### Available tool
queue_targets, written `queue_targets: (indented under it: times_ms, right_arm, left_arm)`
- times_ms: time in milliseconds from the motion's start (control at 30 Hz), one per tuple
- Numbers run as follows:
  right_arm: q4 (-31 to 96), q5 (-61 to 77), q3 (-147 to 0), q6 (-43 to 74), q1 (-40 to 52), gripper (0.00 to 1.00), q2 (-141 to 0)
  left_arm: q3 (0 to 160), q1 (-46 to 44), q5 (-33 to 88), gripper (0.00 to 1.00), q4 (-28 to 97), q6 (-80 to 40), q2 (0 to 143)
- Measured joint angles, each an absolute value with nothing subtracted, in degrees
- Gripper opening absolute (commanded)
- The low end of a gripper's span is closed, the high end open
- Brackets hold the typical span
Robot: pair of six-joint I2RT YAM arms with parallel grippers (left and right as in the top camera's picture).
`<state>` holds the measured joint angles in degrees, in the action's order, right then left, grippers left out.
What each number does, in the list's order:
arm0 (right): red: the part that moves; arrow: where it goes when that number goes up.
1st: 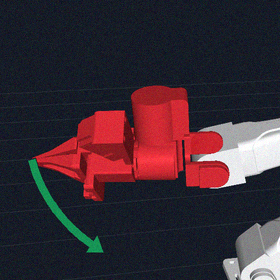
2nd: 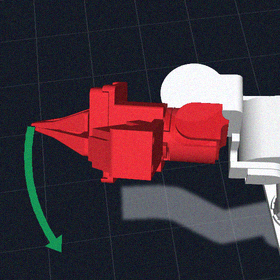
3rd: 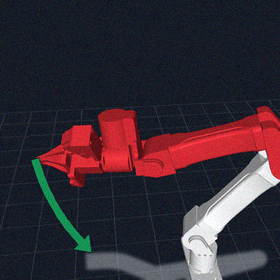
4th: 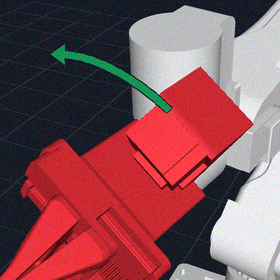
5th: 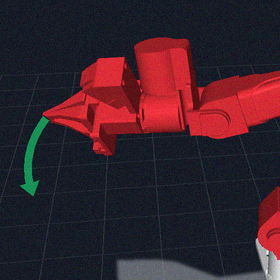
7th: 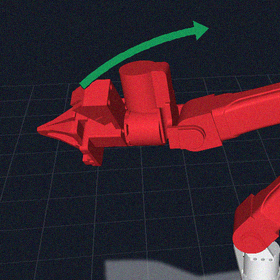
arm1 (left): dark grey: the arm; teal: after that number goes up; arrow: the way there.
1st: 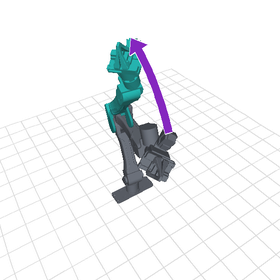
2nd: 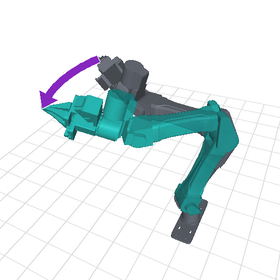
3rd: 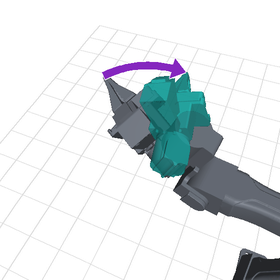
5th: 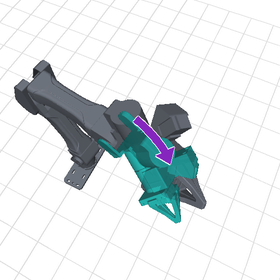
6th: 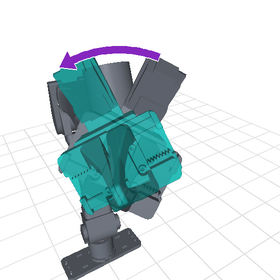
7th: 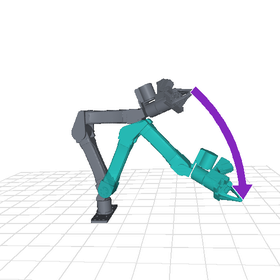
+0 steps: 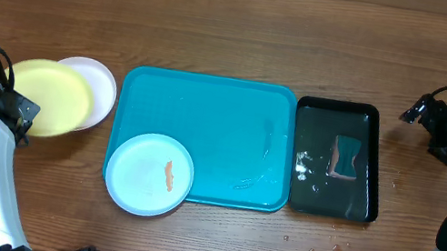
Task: Clean dirty plates on tray and stack at the side
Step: 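Carry the yellow plate left and stack it on the white plate, then move left gripper to the light-blue plate rim and pinch it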
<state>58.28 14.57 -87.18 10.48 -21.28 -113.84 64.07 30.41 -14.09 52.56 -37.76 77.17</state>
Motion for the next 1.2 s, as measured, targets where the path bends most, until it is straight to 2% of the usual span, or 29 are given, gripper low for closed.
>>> queue_targets:
  times_ms: [267,500,933,1000,1133,1200]
  right_arm:
    - [58.28,14.59,-87.18,10.48,-21.3,1.0,-113.84]
    - [58.28,14.59,-87.18,10.5,-21.28,1.0,-113.84]
    - [58.28,14.57,-87.18,10.5,-21.28,1.0,-113.84]
    - [58.28,14.59,-87.18,10.5,-21.28,1.0,-113.84]
    - [58.28,14.61,-87.18,10.48,-21.3,1.0,-113.84]
    - [58.26,14.59,-87.18,10.48,-21.28,1.0,-113.84]
  left_arm:
    - [57.39,30.41,-13.34,0.04,39.64,-37.98,77.6]
    - [52.84,30.41,-7.7,0.04,27.53,-38.65,80.36]
    - [52.71,30.41,-3.38,0.06,25.1,-38.87,89.82]
    - [52.62,30.44,-3.29,0.16,24.99,-38.87,89.91]
    - [52.62,30.44,-2.96,0.49,24.93,-38.65,89.91]
    - [52.62,30.41,-2.48,0.59,25.06,-37.85,89.91]
